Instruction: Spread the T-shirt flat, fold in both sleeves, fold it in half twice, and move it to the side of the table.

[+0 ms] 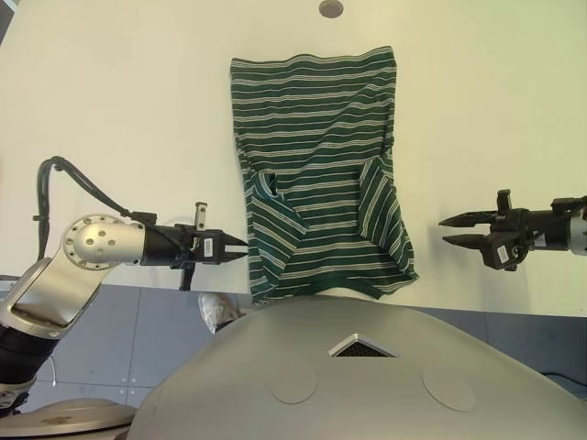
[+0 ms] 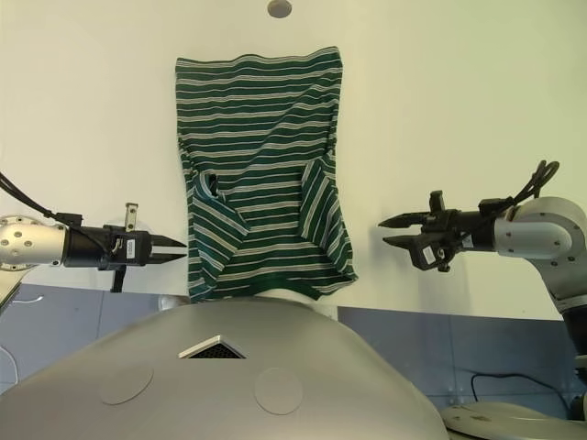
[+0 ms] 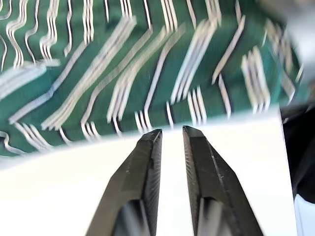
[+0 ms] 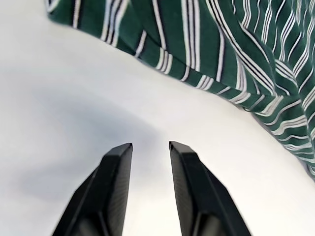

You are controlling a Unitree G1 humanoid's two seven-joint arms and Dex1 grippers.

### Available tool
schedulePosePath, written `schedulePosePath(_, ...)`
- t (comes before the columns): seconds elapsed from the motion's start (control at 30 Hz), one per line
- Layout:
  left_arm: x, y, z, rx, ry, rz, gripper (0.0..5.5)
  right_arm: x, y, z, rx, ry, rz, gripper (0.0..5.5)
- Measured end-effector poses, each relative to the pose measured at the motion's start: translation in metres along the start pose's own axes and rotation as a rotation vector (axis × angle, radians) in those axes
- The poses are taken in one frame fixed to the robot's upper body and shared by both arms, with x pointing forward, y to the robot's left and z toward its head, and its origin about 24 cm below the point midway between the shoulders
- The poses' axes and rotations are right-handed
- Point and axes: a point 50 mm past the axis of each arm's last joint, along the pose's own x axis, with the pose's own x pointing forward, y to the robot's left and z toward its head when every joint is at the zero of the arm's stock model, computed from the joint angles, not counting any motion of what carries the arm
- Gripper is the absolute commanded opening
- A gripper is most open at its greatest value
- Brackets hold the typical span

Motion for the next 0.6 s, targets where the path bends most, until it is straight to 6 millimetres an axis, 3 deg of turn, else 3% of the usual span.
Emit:
schedulePosePath(0.23,0.009,-0.002,-0.010,0.348,0.008,0.142,1.46,0.024,-0.008,0.008,-0.242,-0.126,-0.186,1.36)
schedulePosePath(0.37,0.019,-0.006,-0.008,0.405,-0.040,0.165,1.46,0.037,0.004,0.017,-0.348,-0.190,-0.144,1.36)
schedulePosePath(0.6,0.027,-0.011,0.001,0.430,-0.079,0.132,1.46,0.033,0.015,0.016,-0.438,-0.226,-0.124,1.36)
